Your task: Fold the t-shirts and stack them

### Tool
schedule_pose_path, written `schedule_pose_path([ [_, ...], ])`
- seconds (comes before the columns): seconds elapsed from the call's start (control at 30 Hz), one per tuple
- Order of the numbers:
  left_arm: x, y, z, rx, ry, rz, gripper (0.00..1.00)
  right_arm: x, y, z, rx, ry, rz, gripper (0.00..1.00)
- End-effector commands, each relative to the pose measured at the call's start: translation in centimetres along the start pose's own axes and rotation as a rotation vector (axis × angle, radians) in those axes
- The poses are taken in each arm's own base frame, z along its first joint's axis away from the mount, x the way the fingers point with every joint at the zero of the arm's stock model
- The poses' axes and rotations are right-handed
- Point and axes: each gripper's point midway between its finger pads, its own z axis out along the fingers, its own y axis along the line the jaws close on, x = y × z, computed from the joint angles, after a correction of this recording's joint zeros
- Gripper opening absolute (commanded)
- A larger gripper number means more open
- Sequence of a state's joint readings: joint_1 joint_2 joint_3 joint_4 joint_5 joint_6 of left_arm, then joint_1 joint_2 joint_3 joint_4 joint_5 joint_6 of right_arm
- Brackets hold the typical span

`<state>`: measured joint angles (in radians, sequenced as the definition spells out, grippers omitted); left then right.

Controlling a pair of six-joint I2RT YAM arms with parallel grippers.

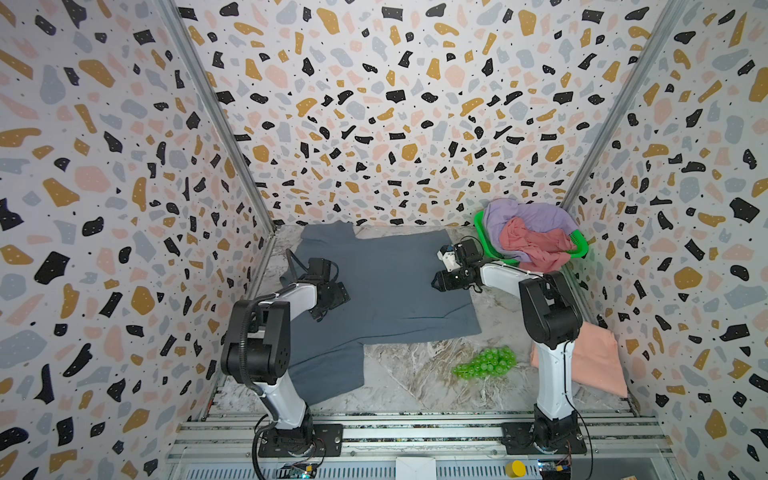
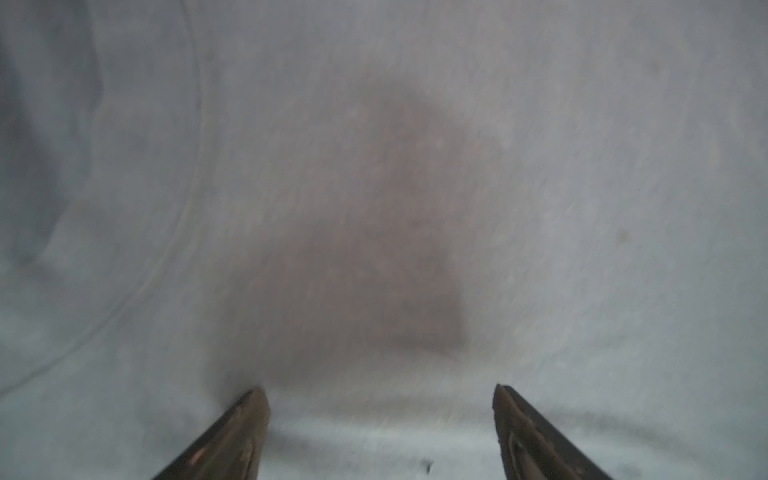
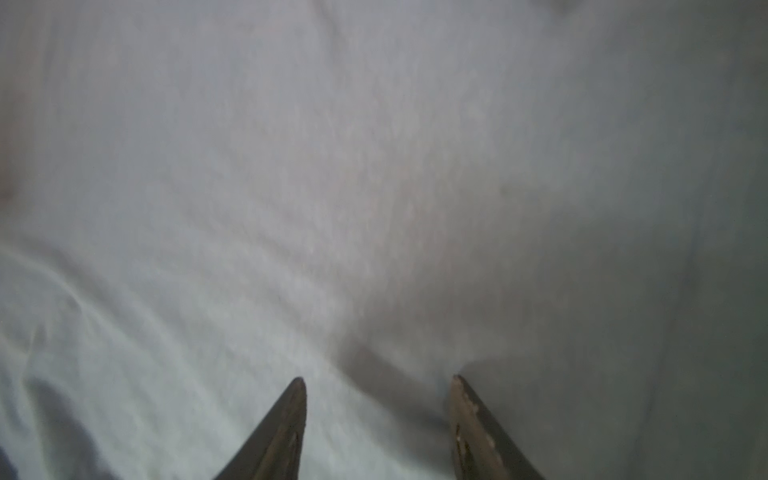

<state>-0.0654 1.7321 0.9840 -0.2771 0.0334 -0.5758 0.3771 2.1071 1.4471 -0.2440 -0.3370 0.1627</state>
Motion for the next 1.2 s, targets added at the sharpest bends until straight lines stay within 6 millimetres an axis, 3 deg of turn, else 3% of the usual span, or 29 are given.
schedule_pose_path([
  [0.0, -2.0, -1.7, -2.1, 0.066, -0.029, 0.0, 0.87, 1.3, -0.4, -1.8, 0.047, 0.067, 0.022, 0.56],
  [0.13, -9.6, -6.7, -3.0, 0.17, -0.139, 0.027, 0.87, -6.8, 0.9, -2.7, 0.013, -0.131, -0.018, 0.57],
  [0.27, -15.7, -10.3, -0.2, 0.217, -0.19, 0.053, 0.87, -13.6, 0.6, -1.5, -0.032, -0.297, -0.021, 0.58],
  [0.37, -18.9, -11.8, 2.8, 0.25, -0.188, 0.055, 0.87, -17.2, -0.1, 0.3, -0.068, -0.381, 0.002, 0.58],
  [0.53, -22.3, -12.1, 5.0, 0.268, -0.243, 0.006, 0.87, -20.0, -1.0, 2.6, -0.123, -0.449, 0.028, 0.58],
  [0.6, -22.3, -11.3, 5.8, 0.27, -0.242, -0.026, 0.87, -19.8, -1.4, 3.4, -0.132, -0.426, 0.042, 0.58],
  [0.7, -21.0, -9.9, 6.9, 0.251, -0.209, -0.049, 0.87, -17.7, -1.8, 4.5, -0.126, -0.354, 0.058, 0.58],
  [0.87, -16.8, -6.7, 8.3, 0.167, -0.119, -0.041, 0.87, -11.0, -2.6, 5.1, -0.074, -0.181, 0.094, 0.57],
  [1.0, -11.9, -4.2, 8.5, 0.118, -0.013, -0.046, 0.87, -5.0, -3.7, 3.2, 0.033, -0.061, 0.081, 0.57],
  [1.07, -9.3, -2.9, 8.0, 0.09, 0.038, -0.049, 0.86, -3.1, -4.3, 1.8, 0.083, -0.023, 0.065, 0.57],
  [1.17, -7.9, -2.4, 5.9, 0.059, 0.075, -0.024, 0.85, -1.7, -5.0, 0.4, 0.135, 0.01, 0.046, 0.57],
])
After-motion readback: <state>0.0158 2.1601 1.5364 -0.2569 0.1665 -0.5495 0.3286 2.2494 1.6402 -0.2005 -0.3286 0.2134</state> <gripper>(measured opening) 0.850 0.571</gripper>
